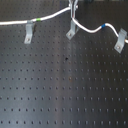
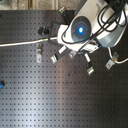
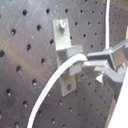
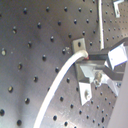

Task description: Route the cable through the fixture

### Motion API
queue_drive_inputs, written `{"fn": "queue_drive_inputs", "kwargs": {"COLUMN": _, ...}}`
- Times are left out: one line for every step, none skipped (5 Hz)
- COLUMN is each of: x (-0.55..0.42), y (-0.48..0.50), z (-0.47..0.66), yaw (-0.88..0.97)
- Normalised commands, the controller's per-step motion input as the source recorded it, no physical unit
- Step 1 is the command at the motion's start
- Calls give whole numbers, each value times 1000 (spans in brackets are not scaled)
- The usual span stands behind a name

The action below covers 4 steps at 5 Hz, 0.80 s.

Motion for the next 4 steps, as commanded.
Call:
{"fn": "queue_drive_inputs", "kwargs": {"x": -232, "y": 153, "z": 3, "yaw": -17}}
{"fn": "queue_drive_inputs", "kwargs": {"x": -55, "y": 121, "z": 177, "yaw": 0}}
{"fn": "queue_drive_inputs", "kwargs": {"x": -132, "y": 84, "z": 481, "yaw": -3}}
{"fn": "queue_drive_inputs", "kwargs": {"x": -142, "y": 32, "z": 287, "yaw": -9}}
